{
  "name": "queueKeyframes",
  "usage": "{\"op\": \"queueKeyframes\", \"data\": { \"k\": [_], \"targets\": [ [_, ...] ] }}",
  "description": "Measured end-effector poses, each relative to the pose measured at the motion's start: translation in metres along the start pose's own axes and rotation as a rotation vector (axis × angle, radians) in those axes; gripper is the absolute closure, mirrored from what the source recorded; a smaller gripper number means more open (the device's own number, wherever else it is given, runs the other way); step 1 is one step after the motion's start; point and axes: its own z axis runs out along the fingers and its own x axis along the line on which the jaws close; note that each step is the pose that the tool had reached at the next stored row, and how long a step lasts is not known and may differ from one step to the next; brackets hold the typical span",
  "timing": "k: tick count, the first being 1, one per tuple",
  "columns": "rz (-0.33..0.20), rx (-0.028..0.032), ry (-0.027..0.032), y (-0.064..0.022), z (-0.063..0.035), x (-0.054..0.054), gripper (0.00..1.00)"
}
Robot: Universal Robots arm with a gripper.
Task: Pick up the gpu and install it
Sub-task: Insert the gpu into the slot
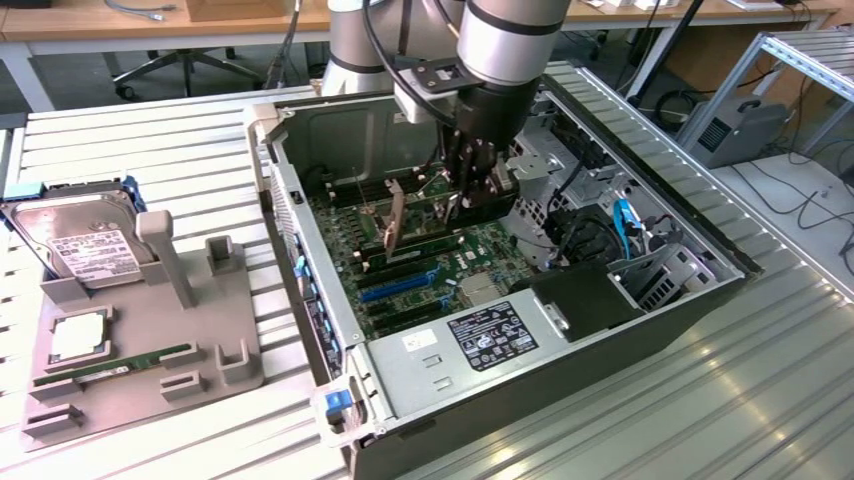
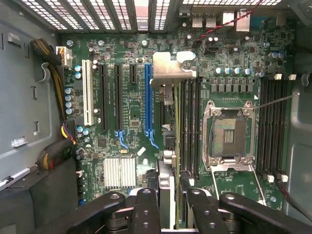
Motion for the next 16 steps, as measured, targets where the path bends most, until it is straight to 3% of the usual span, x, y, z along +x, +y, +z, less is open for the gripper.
{"op": "queueKeyframes", "data": {
  "k": [16],
  "targets": [
    [0.0, 0.0001, -0.0001, 0.006, 0.0037, 0.0002, 0.73]
  ]
}}
